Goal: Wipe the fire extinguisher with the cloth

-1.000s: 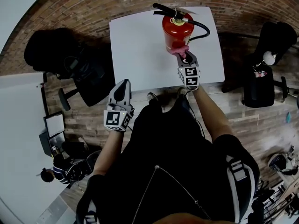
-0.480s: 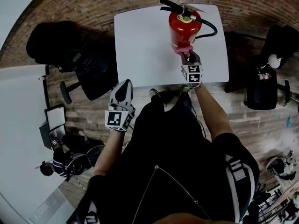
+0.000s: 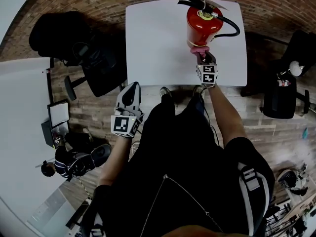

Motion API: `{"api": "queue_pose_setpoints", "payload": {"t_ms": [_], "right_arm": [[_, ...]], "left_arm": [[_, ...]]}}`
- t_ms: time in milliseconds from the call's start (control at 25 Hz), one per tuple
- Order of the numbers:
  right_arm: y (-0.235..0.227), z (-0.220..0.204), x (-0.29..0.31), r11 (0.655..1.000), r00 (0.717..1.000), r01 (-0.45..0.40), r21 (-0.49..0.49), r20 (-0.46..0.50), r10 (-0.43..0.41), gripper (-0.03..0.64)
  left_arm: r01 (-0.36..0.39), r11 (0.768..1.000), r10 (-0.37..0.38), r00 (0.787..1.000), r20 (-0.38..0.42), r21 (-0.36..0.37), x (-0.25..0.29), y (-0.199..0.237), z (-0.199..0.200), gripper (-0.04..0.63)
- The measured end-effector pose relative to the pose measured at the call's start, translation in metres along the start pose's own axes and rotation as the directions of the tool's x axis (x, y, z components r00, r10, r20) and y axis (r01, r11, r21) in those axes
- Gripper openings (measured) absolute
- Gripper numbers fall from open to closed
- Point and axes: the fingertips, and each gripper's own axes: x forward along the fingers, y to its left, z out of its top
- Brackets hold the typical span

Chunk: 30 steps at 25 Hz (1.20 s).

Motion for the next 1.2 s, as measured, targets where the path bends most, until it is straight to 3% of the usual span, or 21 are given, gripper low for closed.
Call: {"api": "queue_pose_setpoints", "payload": {"t_ms": [440, 720, 1200], "right_arm": [[-0.006, -0.041, 0.026, 1.0, 0.995, 0.005, -0.002, -0.102, -0.005, 0.114], [-0.01, -0.069, 0.043, 1.0, 0.976, 0.001, -0.01, -0.218, -0.004, 0.115], [-0.003, -0.054, 0.019, 0.995, 0.966, -0.095, -0.015, -0.245, 0.089, 0.115]], "left_arm": [[-0.037, 0.999, 0.036, 0.999, -0.021, -0.021, -0.004, 0.002, -0.014, 0.018], [-0.053, 0.998, 0.052, 0.998, -0.029, -0.032, -0.001, -0.002, -0.016, 0.018], [-0.064, 0.996, 0.065, 0.997, 0.028, -0.054, 0.03, -0.034, -0.008, 0.018]]}}
